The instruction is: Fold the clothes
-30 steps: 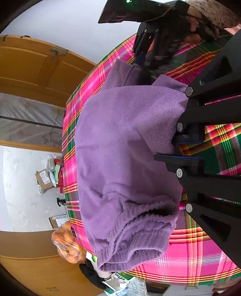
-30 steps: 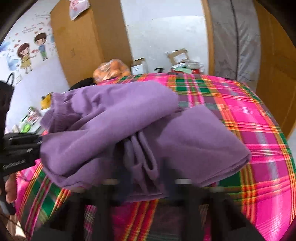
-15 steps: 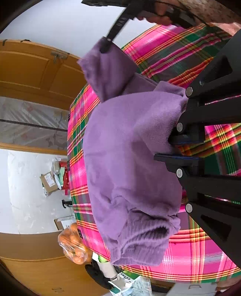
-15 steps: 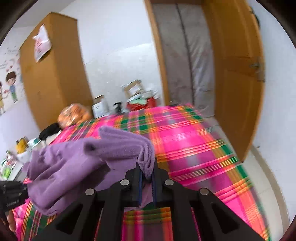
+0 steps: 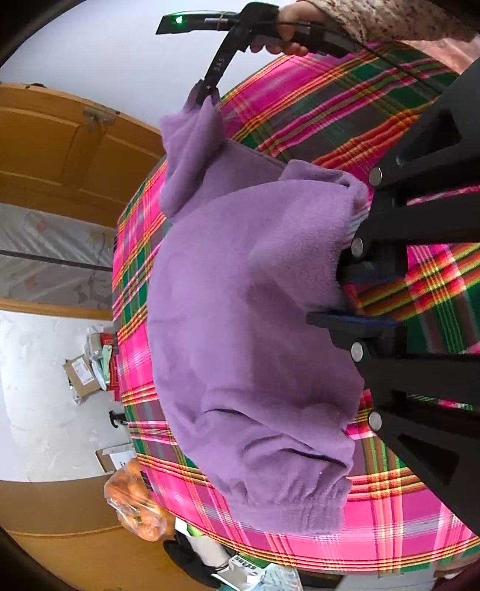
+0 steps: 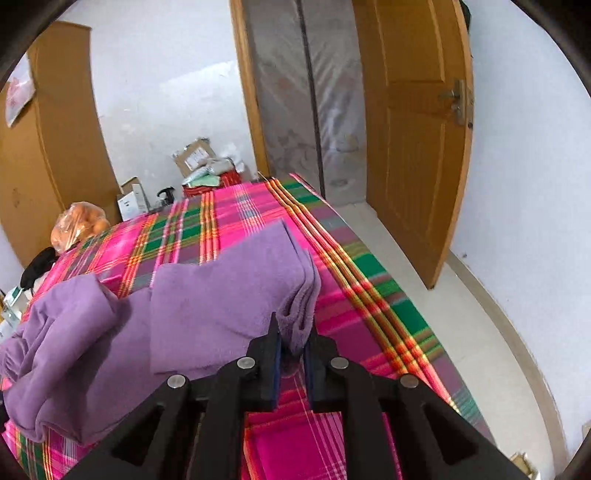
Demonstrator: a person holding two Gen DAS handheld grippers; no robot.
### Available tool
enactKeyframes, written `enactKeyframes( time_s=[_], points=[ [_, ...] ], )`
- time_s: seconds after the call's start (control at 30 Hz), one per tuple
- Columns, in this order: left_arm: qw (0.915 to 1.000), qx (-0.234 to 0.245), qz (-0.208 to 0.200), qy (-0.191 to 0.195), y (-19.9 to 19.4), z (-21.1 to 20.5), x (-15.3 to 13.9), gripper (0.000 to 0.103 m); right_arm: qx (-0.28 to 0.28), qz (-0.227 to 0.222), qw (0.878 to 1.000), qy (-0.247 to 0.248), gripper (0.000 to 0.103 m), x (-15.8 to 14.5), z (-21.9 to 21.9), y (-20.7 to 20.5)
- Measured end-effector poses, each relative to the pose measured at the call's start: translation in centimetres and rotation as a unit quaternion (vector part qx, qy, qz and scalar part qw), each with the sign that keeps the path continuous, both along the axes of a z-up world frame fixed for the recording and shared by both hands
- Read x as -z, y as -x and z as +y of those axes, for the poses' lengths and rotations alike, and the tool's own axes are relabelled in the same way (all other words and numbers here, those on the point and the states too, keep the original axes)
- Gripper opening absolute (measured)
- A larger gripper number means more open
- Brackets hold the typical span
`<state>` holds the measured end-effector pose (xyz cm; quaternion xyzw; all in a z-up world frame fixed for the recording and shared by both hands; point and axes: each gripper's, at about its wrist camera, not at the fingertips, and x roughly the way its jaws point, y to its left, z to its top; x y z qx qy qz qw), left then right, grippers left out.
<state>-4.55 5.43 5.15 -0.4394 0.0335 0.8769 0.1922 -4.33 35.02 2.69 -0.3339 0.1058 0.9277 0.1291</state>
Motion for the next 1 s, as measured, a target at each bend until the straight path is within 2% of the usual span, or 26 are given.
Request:
enactKeyframes(
  time_s=[0.07,0.2,0.33,0.43,0.57,0.63,0.77,0.83,0.93,1.0],
  points=[
    [1.0,0.0,-0.006,-0.008,-0.5,-0.7,0.0,0.021,0.002,-0.008,1.0,-0.007,0.012,0.2,-0.2,0.0],
    [0.9996,-0.008,-0.008,-0.026,-1.5,-3.0,-0.4,0.024,0.014,-0.012,0.999,-0.032,0.036,-0.6,-0.9,-0.5],
    [0.9982,-0.051,-0.007,-0.029,-2.1,-7.1,-0.7,0.025,0.023,-0.013,0.999,-0.048,0.037,-1.7,-1.4,-1.3],
    [0.9928,-0.094,-0.028,-0.069,-1.6,-11.0,-0.7,0.026,0.01,-0.008,0.998,-0.056,0.037,-2.9,-2.4,-2.2],
    [0.9783,-0.15,-0.069,-0.125,-0.5,-15.4,-0.2,0.035,-0.047,0.021,0.997,-0.05,0.037,-5.1,-5.4,-3.2],
    [0.9743,-0.164,-0.077,-0.134,-0.2,-16.6,-0.1,0.037,-0.087,0.036,0.995,-0.042,0.037,-6.0,-7.7,-3.7],
    [0.9674,-0.186,-0.083,-0.15,0.3,-18.2,0.1,0.039,-0.164,0.036,0.986,-0.025,0.037,-6.3,-12.4,-3.7],
    [0.9682,-0.189,-0.079,-0.144,0.3,-18.3,0.0,0.04,-0.199,0.03,0.979,-0.024,0.037,-5.9,-14.8,-3.7],
    [0.9753,-0.17,-0.066,-0.125,0.7,-17.1,-0.4,0.04,-0.247,0.014,0.968,-0.038,0.037,-4.9,-18.3,-3.5],
    [0.9766,-0.158,-0.068,-0.129,1.3,-16.7,-0.4,0.04,-0.269,0.003,0.962,-0.042,0.037,-4.1,-20.3,-3.3]
  ],
)
